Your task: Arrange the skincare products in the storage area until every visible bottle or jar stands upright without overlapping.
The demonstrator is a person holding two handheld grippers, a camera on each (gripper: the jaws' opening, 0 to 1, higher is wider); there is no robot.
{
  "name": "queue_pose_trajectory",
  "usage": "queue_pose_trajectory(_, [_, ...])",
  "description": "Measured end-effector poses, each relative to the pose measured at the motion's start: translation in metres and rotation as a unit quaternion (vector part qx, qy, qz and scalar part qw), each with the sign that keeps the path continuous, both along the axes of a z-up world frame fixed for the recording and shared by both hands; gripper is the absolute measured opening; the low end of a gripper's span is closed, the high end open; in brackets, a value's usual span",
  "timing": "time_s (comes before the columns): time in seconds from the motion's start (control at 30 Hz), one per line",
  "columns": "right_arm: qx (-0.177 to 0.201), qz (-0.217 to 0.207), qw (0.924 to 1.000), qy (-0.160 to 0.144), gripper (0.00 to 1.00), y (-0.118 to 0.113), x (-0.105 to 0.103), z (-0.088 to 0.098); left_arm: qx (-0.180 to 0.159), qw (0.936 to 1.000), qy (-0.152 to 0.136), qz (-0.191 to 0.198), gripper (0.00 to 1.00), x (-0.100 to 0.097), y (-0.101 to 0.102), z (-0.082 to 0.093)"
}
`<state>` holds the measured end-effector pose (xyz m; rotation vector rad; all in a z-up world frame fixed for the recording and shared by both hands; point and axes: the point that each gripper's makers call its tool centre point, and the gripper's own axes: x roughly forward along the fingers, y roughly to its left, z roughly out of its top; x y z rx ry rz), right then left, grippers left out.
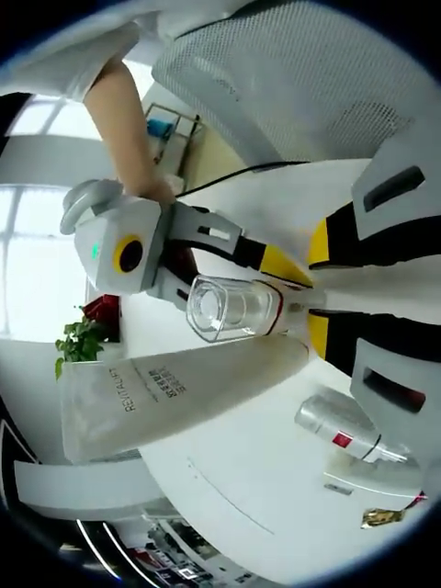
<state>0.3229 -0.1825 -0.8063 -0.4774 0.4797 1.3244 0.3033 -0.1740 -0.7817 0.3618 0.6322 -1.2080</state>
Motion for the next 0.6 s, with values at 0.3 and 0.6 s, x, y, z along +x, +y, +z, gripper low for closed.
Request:
queue_pose_trajectory(0.3, [-0.002, -0.013, 0.9999, -0.004, 0.23, -0.0055, 0.0003, 0.0023, -0.003, 1.0, -0.001, -0.006, 0.11, -0.0036, -0.0047, 0.0012])
queue_pose_trajectory(0.6, [-0.004, -0.018, 0.9998, -0.007, 0.22, -0.0063, 0.0023, 0.005, -0.002, 1.0, -0.001, -0.006, 0.11, -0.0035, -0.0041, 0.0019])
